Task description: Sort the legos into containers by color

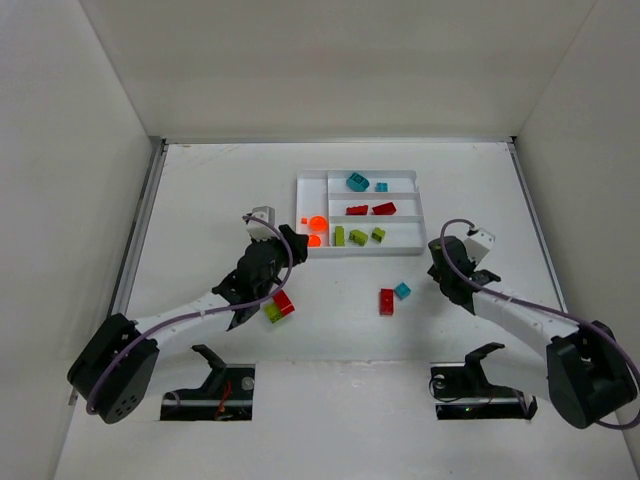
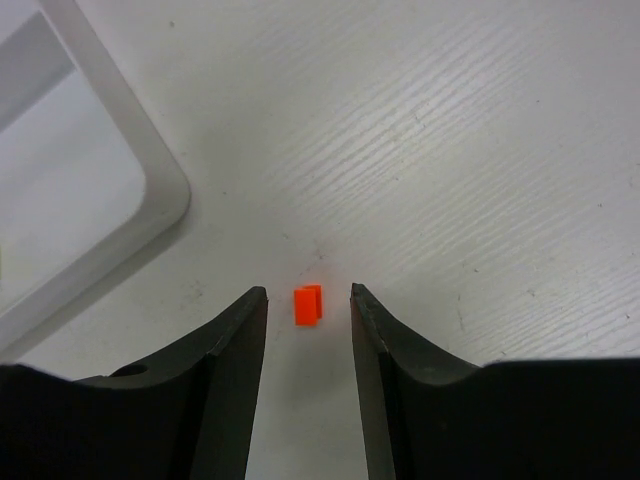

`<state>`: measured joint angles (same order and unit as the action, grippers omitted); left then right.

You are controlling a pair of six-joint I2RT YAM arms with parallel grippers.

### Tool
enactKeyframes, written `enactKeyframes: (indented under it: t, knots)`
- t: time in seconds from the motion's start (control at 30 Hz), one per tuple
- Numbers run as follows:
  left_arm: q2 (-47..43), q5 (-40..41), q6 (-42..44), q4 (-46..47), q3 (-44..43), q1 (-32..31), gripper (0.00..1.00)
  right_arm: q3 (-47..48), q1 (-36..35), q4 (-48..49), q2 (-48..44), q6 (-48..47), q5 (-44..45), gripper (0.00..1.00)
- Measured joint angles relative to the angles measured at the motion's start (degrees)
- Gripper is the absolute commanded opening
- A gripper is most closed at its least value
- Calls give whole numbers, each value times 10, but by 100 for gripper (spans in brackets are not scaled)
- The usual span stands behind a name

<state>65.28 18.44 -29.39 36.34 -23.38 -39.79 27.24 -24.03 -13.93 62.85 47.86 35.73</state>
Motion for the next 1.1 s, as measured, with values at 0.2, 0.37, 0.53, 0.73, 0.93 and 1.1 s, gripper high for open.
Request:
enactKeyframes:
  t: [0.2,0.37,0.53,0.73,0.93,1.1]
  knots:
    - [7,0,2,8,0,-1,45,0,17,17,43,-23,-35,42]
    - [10,0,2,12,0,-6,45,0,19,28,44,-33,-57,40]
    - [18,0,2,14,0,-12,45,0,21,36,63,-44,-76,35]
    - [20,0,2,16,0,-13,45,0,29,37,81,-53,-88,21]
    - [21,0,2,16,0,-14,45,1,30,35,62,-54,-85,14]
    - [21,0,2,17,0,-12,45,11,6,18,-8,-52,-76,15]
